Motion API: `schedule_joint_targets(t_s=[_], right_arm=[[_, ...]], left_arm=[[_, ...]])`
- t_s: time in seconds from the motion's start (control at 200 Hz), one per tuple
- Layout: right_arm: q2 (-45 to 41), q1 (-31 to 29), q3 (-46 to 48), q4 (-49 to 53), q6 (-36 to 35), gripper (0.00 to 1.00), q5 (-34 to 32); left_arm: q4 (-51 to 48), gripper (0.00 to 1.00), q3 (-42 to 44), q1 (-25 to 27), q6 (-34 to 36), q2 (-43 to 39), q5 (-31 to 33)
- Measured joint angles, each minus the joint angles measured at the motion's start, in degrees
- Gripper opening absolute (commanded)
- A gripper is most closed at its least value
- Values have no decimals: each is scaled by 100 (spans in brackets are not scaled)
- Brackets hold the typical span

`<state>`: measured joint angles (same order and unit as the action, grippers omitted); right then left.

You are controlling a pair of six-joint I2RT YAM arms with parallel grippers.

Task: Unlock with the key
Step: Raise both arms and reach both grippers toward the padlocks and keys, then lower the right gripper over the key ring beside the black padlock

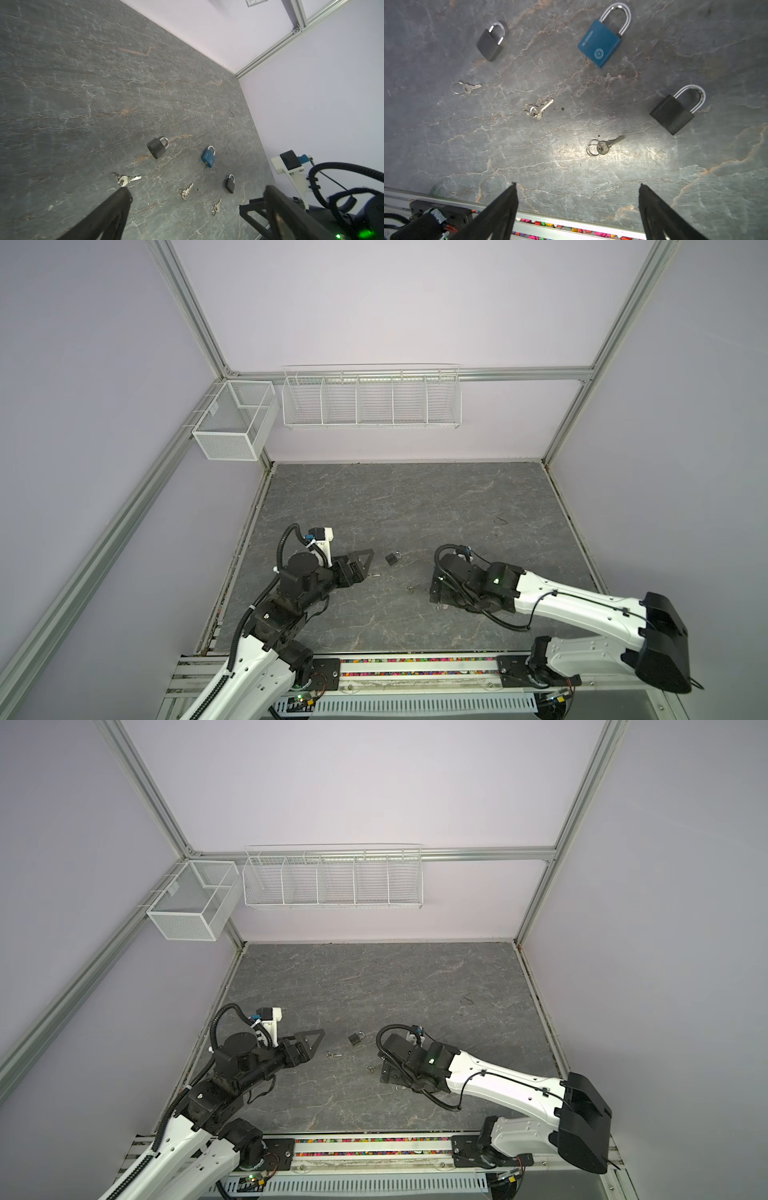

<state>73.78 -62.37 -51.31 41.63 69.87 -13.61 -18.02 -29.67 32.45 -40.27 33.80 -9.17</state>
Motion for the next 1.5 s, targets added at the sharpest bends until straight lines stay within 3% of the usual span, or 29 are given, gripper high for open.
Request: schedule_joint_targets(t_s=[0.095,0.33,0.65,1.209,1.499], right_arm=[[223,-129,7,-160,308,98,-22],[675,-289,44,-345,953,72,-184],[1150,-315,210,-433,1274,59,-286],[1738,-315,195,-531,1305,46,-402],[1816,-315,164,-466,1263,44,-442]], left_arm=[[90,99,0,236,-20,208,122],[326,100,0,511,-66,623,363],[579,99,0,839,-142,916,518],[686,100,0,857,-216,1152,533],[695,100,0,859,-216,1158,533]])
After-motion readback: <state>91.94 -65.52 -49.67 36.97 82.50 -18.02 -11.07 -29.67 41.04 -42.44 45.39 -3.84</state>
